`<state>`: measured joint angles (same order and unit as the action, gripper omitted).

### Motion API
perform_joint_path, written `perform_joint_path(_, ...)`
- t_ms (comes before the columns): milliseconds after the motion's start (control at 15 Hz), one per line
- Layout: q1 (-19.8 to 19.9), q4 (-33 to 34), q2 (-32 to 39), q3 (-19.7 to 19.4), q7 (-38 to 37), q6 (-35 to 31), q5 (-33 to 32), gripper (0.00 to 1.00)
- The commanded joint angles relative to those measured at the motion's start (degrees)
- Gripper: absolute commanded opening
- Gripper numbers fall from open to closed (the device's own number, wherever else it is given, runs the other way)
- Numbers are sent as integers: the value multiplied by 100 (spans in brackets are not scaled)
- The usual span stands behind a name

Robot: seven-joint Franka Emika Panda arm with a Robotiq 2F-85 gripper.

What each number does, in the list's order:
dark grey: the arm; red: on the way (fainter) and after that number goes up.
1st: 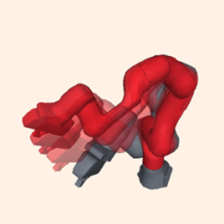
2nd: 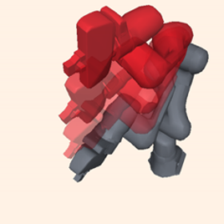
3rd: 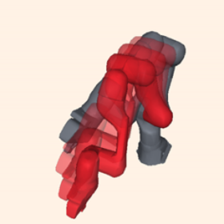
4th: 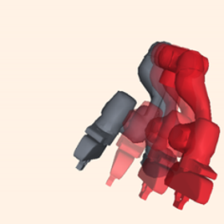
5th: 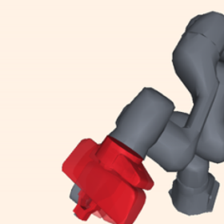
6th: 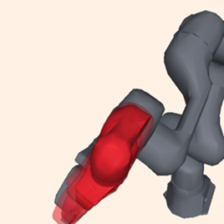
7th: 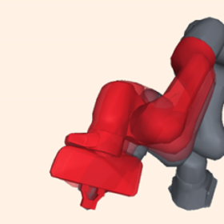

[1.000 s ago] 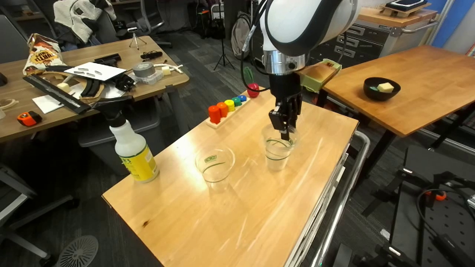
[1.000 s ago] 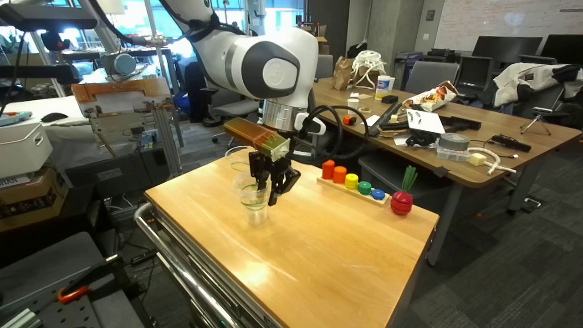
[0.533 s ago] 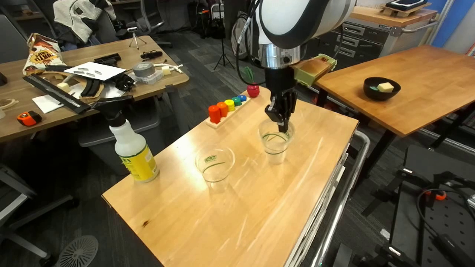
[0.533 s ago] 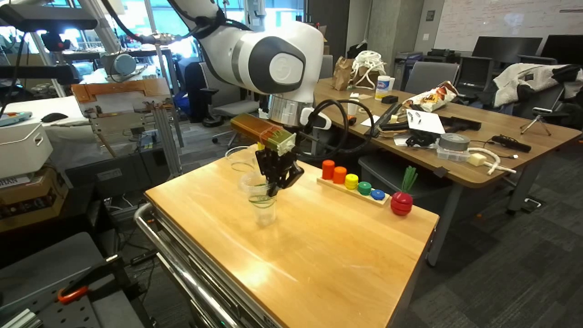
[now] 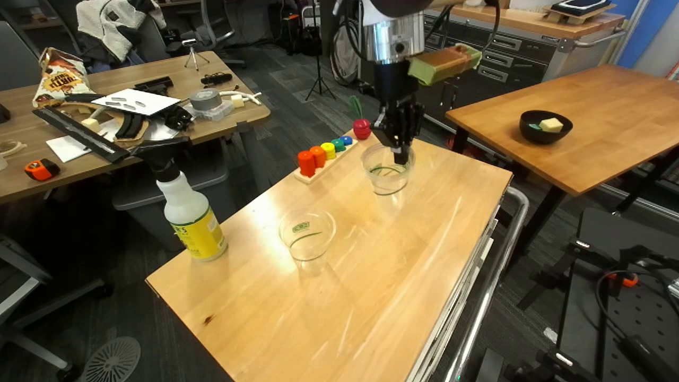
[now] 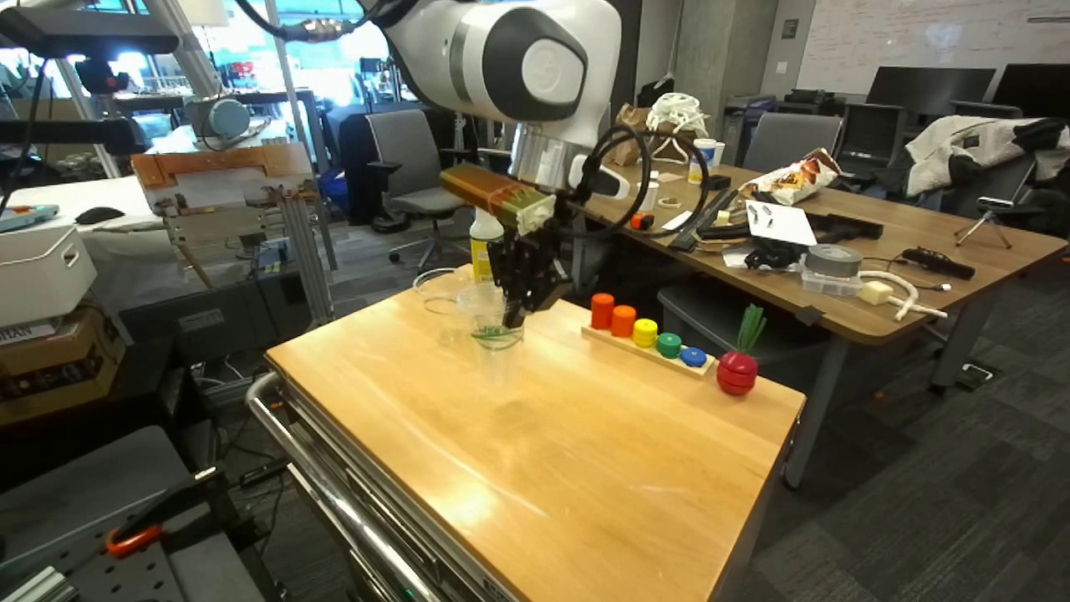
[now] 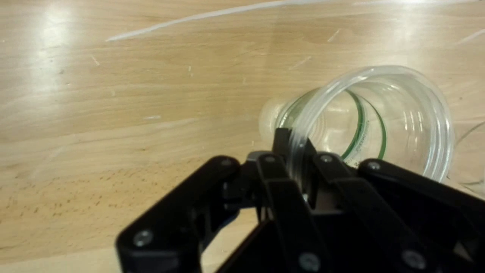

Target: Stack the cups from right to left

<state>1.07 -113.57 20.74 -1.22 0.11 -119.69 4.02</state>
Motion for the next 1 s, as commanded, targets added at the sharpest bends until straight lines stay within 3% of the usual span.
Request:
perform_joint_path(0,-34,534,-379,136,-264,688,276,2)
perform_joint_path(400,-255,639,-801,516,-94,952,780,2)
perform_joint_path(667,-361,573,-707,727,78,523,1405,2)
perform_joint_path(933,-465,548,-522,776,149,308,1380,2)
